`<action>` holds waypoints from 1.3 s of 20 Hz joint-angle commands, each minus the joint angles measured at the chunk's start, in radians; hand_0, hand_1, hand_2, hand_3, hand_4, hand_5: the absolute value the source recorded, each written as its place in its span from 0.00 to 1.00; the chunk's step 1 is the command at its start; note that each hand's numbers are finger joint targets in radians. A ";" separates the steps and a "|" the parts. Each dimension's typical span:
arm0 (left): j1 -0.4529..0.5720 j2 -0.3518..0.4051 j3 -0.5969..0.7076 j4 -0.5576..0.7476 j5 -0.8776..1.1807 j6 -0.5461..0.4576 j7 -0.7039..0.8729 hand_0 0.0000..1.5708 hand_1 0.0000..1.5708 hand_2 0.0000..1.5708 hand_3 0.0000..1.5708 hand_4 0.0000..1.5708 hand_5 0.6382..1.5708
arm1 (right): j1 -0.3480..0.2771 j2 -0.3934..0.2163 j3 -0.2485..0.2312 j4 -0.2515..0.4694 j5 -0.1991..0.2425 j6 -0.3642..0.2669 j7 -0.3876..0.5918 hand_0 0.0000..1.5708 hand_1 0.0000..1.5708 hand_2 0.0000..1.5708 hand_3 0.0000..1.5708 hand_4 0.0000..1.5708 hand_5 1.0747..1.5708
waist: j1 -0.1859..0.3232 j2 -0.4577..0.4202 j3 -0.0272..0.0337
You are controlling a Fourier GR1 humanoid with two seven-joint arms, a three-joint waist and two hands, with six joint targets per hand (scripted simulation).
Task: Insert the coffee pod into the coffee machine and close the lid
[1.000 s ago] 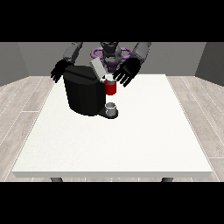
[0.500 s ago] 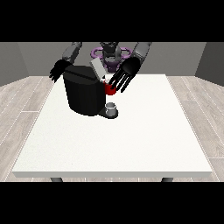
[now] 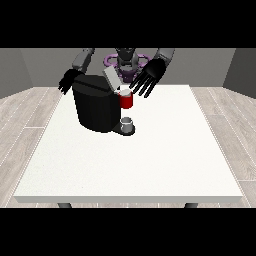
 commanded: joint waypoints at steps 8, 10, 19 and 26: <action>0.156 -0.120 0.144 -0.023 0.173 0.018 0.005 0.00 0.00 0.00 0.00 0.00 1.00 | 0.115 -0.018 -0.038 0.023 -0.039 0.018 0.029 0.00 0.00 0.00 0.00 0.25 1.00 | 0.100 -0.192 -0.0012; 0.236 -0.182 0.192 -0.031 0.242 0.049 -0.049 0.00 0.00 0.00 0.00 0.05 1.00 | 0.171 -0.005 -0.045 0.019 -0.042 0.007 0.005 0.00 0.00 0.00 0.00 0.28 1.00 | 0.118 -0.235 -0.0020; 0.463 -0.298 0.278 -0.062 0.405 -0.002 -0.118 0.00 0.00 0.00 0.00 0.00 1.00 | 0.294 -0.027 -0.010 -0.013 -0.003 0.037 -0.028 0.00 0.00 0.00 0.00 0.28 1.00 | 0.217 -0.419 -0.0008; 0.556 -0.354 0.306 -0.077 0.474 -0.004 -0.061 0.00 0.00 0.00 0.00 0.00 1.00 | 0.201 -0.113 0.015 -0.152 -0.060 0.156 0.156 0.00 0.00 0.00 0.00 0.16 1.00 | 0.228 -0.495 -0.0008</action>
